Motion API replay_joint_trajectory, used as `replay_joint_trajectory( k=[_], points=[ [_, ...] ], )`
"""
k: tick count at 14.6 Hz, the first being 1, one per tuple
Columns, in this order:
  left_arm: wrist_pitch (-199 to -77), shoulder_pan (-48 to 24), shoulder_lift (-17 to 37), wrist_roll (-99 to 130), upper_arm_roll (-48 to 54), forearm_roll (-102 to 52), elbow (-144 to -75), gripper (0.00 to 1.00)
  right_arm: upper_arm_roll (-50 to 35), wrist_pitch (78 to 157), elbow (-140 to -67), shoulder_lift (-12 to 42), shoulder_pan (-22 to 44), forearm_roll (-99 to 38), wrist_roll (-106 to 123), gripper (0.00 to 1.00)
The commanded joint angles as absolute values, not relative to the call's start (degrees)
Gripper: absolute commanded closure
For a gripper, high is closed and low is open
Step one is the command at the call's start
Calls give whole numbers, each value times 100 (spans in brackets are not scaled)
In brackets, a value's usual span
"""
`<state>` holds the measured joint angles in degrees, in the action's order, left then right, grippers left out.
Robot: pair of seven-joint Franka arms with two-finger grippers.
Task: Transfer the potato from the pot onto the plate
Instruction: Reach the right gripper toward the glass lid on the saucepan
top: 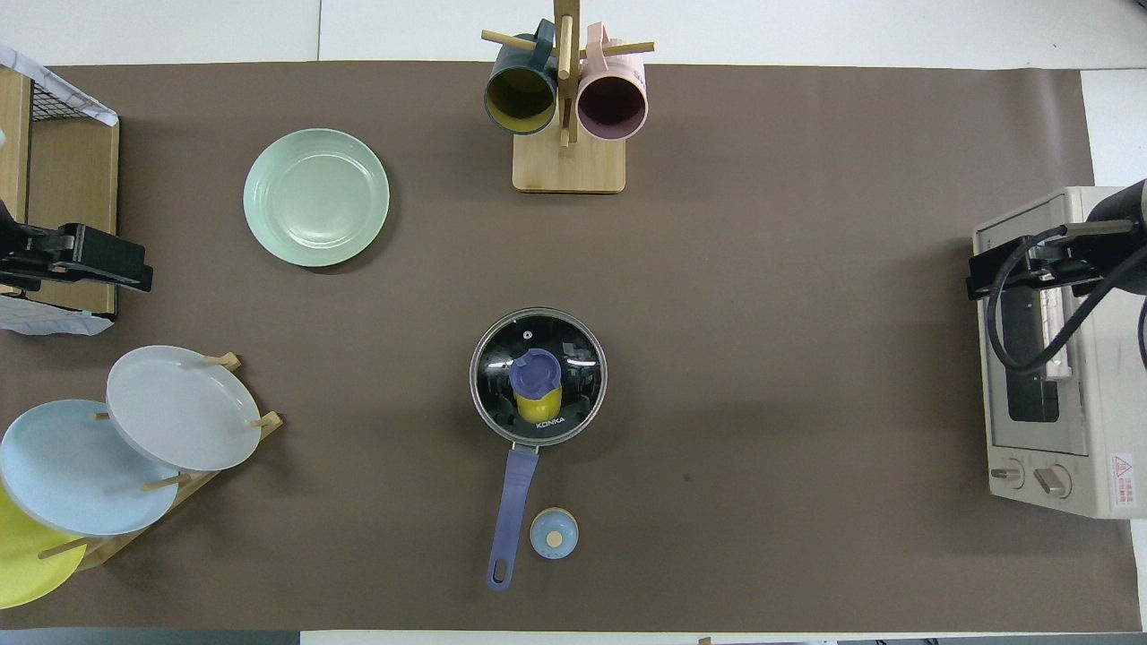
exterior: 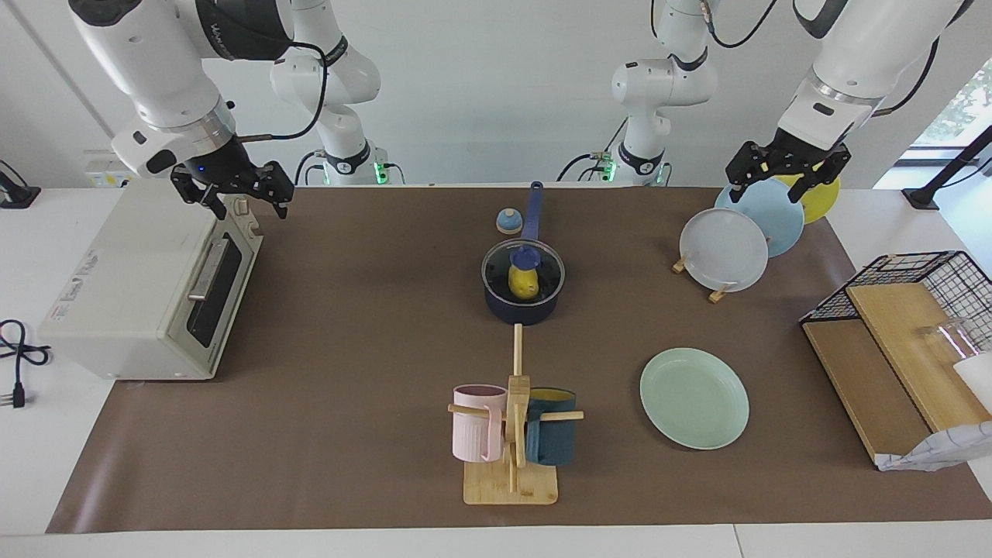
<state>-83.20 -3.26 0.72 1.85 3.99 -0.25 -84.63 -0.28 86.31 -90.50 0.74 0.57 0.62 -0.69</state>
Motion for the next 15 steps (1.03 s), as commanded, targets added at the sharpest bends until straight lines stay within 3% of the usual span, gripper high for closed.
replay_joint_trajectory(
  k=[1, 10, 15],
  points=[
    [-8288, -343, -53, 176, 352, -70, -8604, 0, -18, 8736, -9114, 44, -9, -106, 62, 0],
    [-8288, -343, -53, 176, 352, -70, -8604, 0, -280, 8692, -8781, 132, 149, -150, -290, 0],
    [-8288, -343, -53, 176, 352, -70, -8604, 0, -492, 8990, -8561, 325, 1113, -185, -1466, 0]
  ],
)
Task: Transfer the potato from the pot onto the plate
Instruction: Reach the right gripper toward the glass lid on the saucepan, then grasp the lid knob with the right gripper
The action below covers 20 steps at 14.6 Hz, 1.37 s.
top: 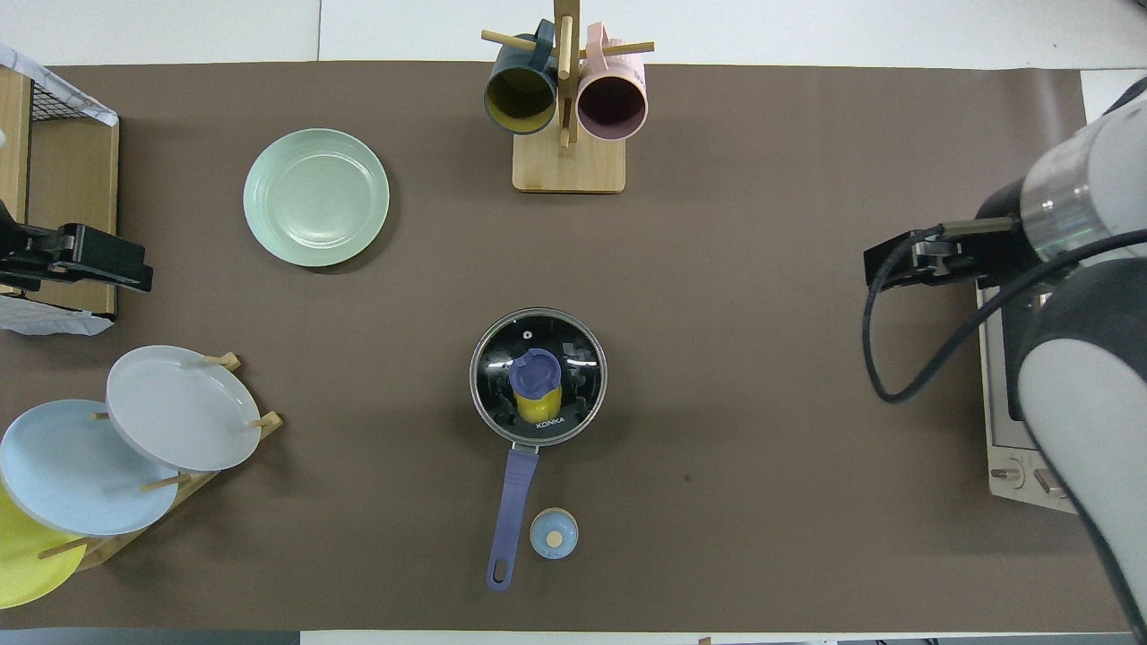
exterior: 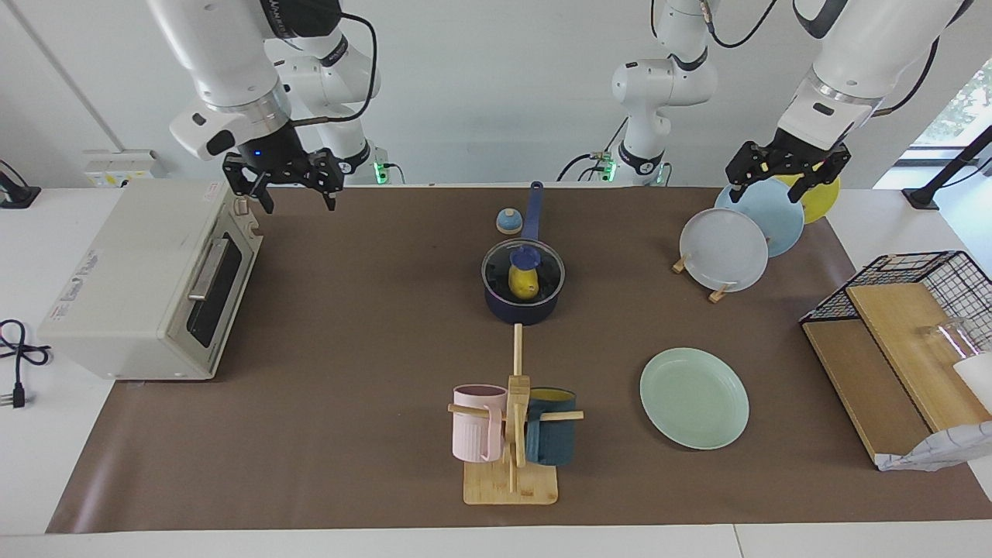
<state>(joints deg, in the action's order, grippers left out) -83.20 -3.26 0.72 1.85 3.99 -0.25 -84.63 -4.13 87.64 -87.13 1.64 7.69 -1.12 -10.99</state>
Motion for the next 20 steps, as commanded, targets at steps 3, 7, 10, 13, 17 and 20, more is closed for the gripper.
replay_joint_trajectory(
  k=[3, 7, 10, 13, 17, 20],
  points=[
    [-8279, -343, -53, 176, 352, -70, -8604, 0, -492, 9386, -8561, 631, 2036, -167, -2519, 0],
    [-8288, -343, -53, 176, 352, -70, -8604, 0, -492, 10150, -8455, 1431, 2916, -141, -2943, 0],
    [-8288, -343, -53, 176, 352, -70, -8604, 0, -492, 10818, -8875, 1565, 3296, -140, -3383, 0],
    [-8288, -343, -53, 176, 352, -70, -8604, 0, -492, 11118, -9052, 1652, 3541, -106, -3577, 0],
    [-8279, -343, -53, 176, 352, -70, -8604, 0, -492, 11276, -9289, 1775, 3779, 271, -3586, 0],
    [-8244, -343, -53, 176, 352, -70, -8604, 0, -492, 11566, -9589, 1767, 3903, 475, -3525, 0]
  ],
)
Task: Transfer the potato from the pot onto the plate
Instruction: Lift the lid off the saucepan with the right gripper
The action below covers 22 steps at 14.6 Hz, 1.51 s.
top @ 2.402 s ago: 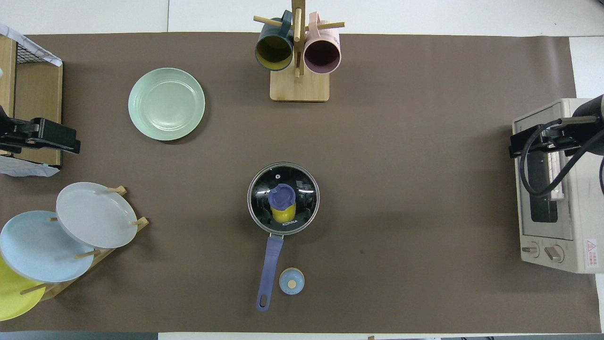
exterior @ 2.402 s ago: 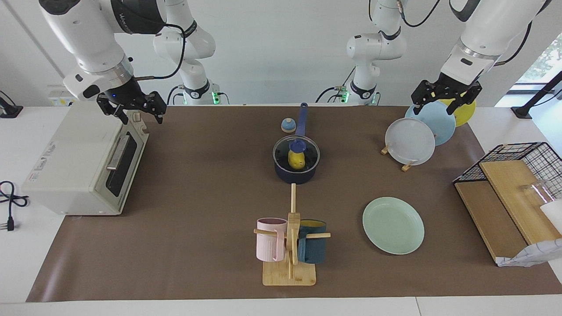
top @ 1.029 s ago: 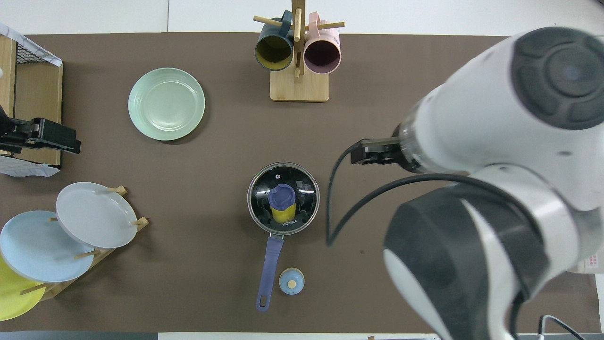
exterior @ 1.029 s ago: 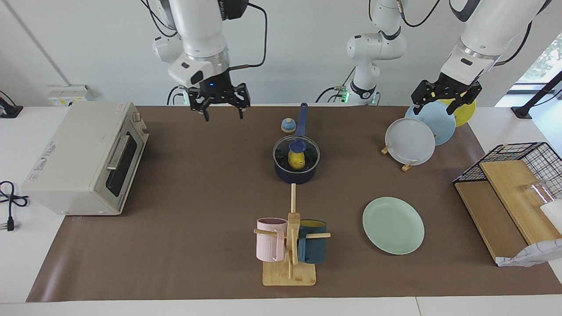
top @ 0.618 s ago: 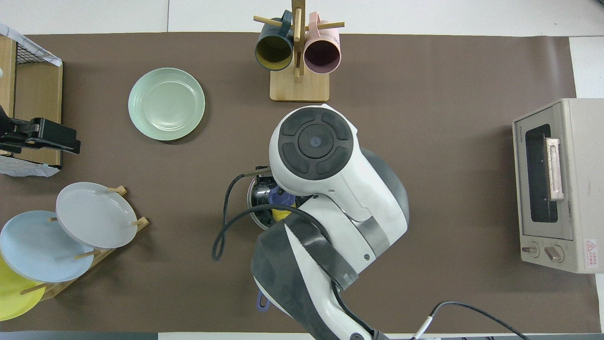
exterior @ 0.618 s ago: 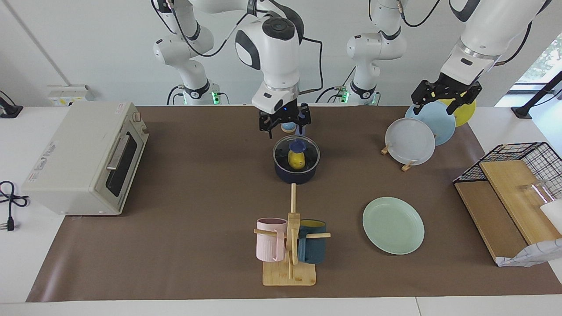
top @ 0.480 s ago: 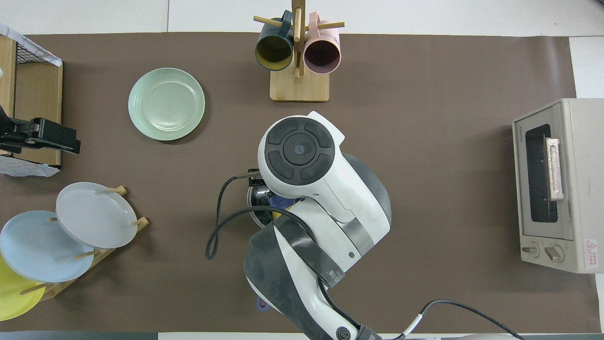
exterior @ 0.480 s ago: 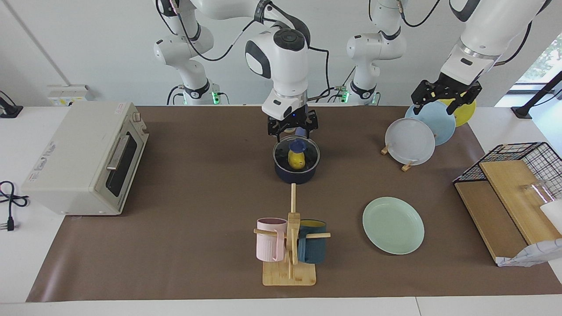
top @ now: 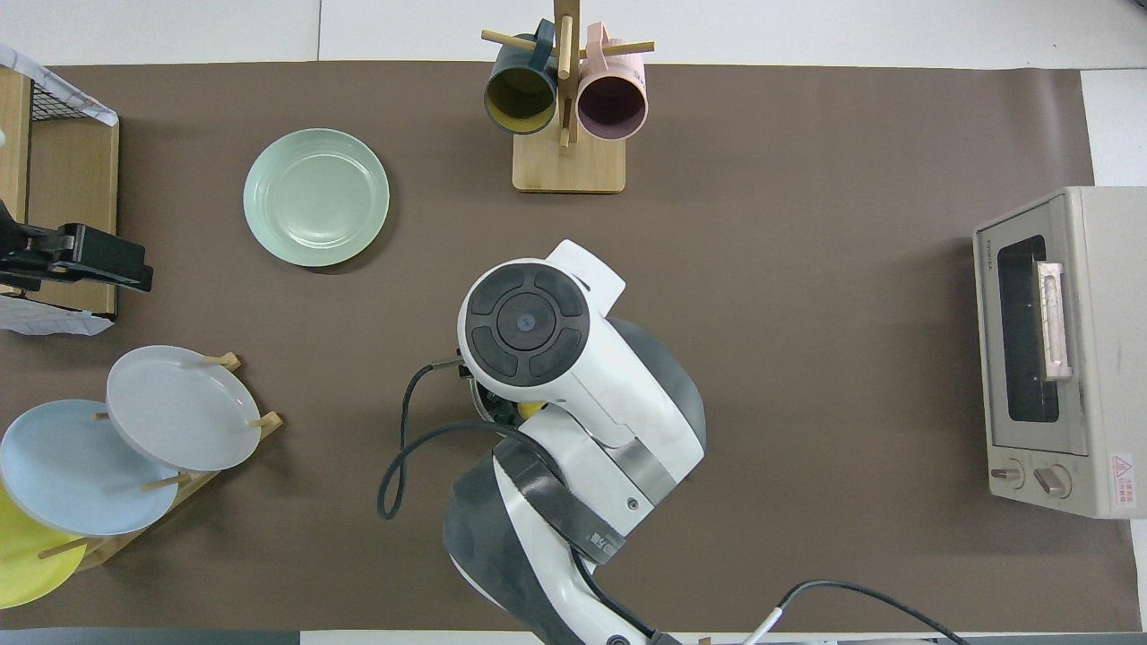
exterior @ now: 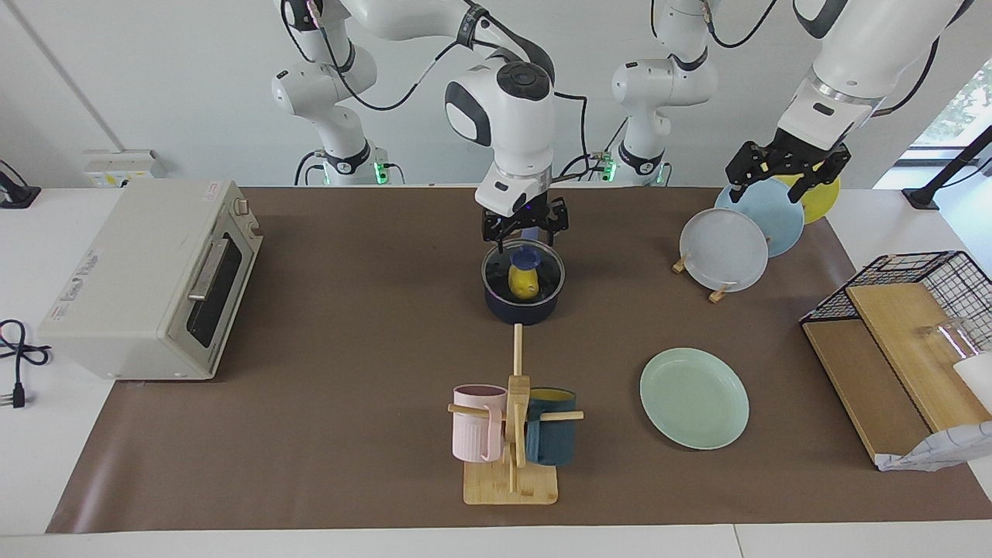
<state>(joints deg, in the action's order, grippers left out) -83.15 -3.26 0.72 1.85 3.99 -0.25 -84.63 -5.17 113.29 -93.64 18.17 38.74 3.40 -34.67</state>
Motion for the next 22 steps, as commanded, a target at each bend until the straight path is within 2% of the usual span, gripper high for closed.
replay_joint_trajectory(
  k=[1, 10, 17, 21, 22],
  points=[
    [-8253, -343, -53, 176, 352, -70, -8604, 0, -492, 11593, -9598, 1775, 3885, 475, -3507, 0],
    [-8279, -343, -62, 193, 352, -70, -8604, 0, -492, 12295, -10019, 1784, 3823, 475, -3489, 0],
    [-8244, -334, -62, 202, 352, -70, -8604, 0, -492, 12287, -10072, 1775, 3823, 483, -3357, 12],
    [-8244, -343, -70, 202, 352, -70, -8613, 0, -492, 12287, -10090, 1767, 3832, 483, -3357, 30],
    [-8244, -351, -79, 228, 352, -70, -8613, 0, -492, 12278, -10090, 1767, 3832, 483, -3357, 44]
  ],
)
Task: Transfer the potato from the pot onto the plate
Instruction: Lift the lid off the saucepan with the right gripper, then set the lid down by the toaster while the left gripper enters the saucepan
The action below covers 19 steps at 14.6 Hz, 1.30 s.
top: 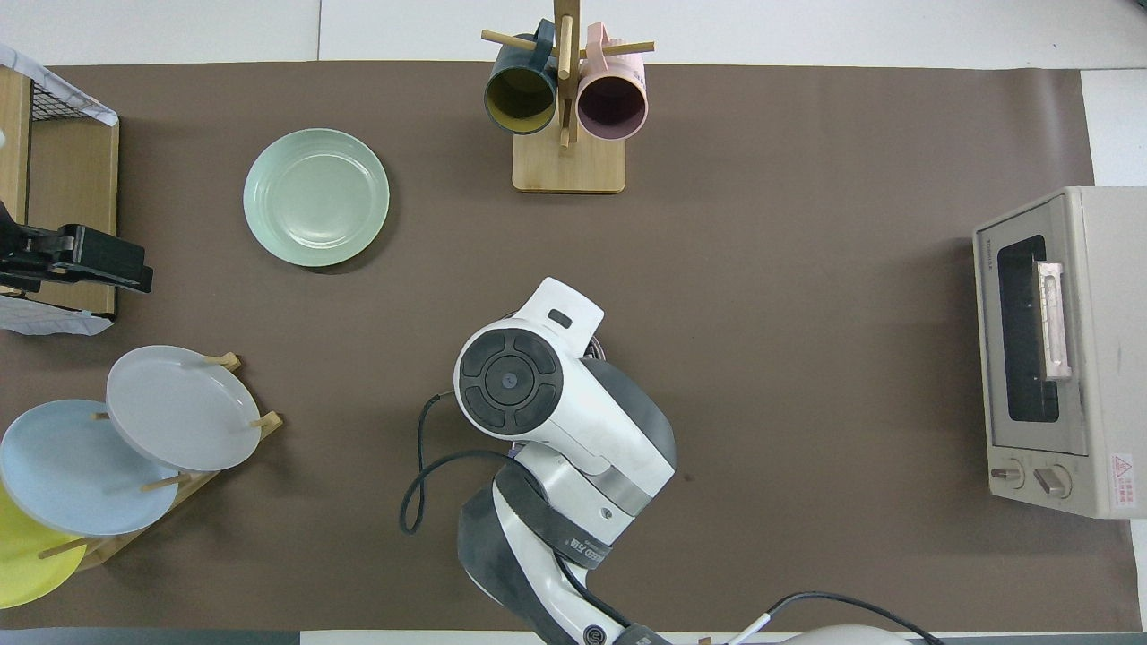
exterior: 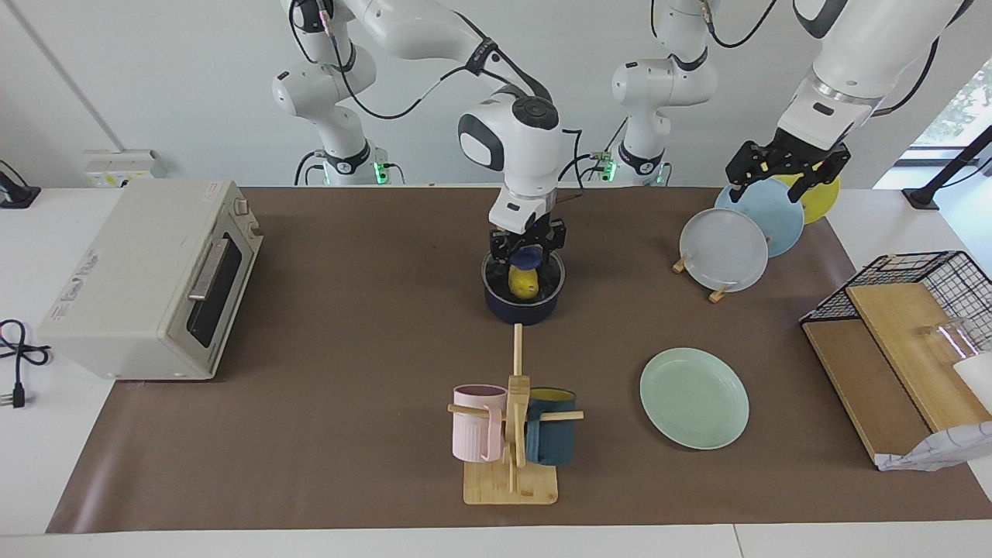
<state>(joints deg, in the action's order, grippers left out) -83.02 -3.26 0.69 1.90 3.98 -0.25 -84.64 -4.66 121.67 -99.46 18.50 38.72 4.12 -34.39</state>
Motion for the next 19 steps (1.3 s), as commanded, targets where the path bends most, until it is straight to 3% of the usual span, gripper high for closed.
replay_joint_trajectory(
  k=[1, 3, 4, 12, 19],
  points=[
    [-8253, -386, -79, 289, 352, -70, -8613, 0, -492, 12278, -10090, 1767, 3832, 483, -3357, 55],
    [-8244, -413, -88, 430, 360, -70, -8666, 0, -492, 12261, -10081, 1767, 3823, 483, -3349, 68],
    [-8244, -422, -97, 439, 369, -70, -8701, 0, -492, 12243, -10064, 1767, 3823, 483, -3349, 70],
    [-8156, -431, -176, 457, 413, -70, -8833, 0, -483, 11409, -9387, 1758, 3429, 466, -2683, 69],
    [-9367, -1624, -598, 2098, 431, -79, -10299, 0, -483, 11250, -9685, 1635, 2094, 422, -688, 69]
  ],
)
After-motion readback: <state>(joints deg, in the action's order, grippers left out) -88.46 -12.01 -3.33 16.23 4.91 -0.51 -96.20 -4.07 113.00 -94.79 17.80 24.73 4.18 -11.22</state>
